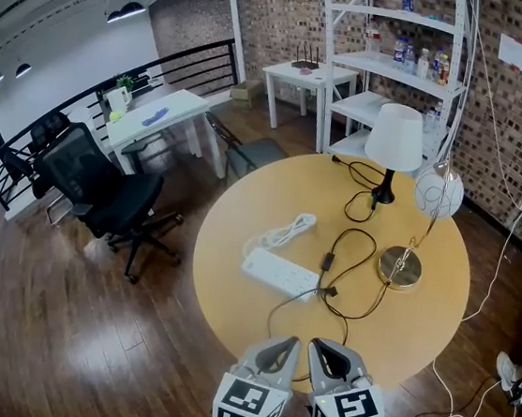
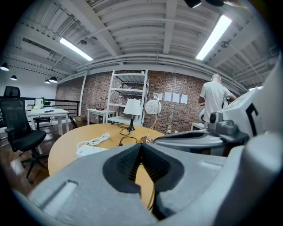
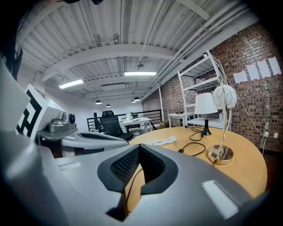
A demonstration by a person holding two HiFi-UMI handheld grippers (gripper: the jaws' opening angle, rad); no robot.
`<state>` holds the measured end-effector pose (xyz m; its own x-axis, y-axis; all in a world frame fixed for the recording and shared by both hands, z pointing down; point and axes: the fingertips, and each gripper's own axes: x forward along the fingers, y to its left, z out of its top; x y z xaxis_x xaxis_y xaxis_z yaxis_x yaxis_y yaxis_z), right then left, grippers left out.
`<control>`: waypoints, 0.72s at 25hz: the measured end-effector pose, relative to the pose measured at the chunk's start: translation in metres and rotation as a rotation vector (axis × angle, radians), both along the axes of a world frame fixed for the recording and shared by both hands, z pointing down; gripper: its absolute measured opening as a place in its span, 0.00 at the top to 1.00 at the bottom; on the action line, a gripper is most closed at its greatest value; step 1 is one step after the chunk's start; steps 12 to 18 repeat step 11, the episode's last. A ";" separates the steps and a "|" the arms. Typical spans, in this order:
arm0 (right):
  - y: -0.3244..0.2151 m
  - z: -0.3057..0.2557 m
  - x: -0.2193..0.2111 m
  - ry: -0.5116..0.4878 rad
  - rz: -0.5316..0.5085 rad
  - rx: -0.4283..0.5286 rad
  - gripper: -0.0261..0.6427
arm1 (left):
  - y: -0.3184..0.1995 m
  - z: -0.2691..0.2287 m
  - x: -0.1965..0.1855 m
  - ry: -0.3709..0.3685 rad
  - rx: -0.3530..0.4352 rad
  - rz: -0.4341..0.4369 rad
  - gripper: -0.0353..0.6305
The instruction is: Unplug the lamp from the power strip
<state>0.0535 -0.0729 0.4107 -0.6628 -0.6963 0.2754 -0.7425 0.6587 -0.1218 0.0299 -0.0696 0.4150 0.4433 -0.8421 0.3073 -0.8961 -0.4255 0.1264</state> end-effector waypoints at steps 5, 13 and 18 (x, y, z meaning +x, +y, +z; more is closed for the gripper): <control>0.000 0.000 0.001 0.004 0.001 -0.003 0.96 | 0.000 -0.001 0.001 -0.002 -0.002 0.001 0.94; -0.001 0.003 0.002 0.007 0.003 -0.011 0.96 | -0.001 0.000 0.001 -0.011 -0.009 0.009 0.94; -0.001 0.003 0.002 0.007 0.003 -0.011 0.96 | -0.001 0.000 0.001 -0.011 -0.009 0.009 0.94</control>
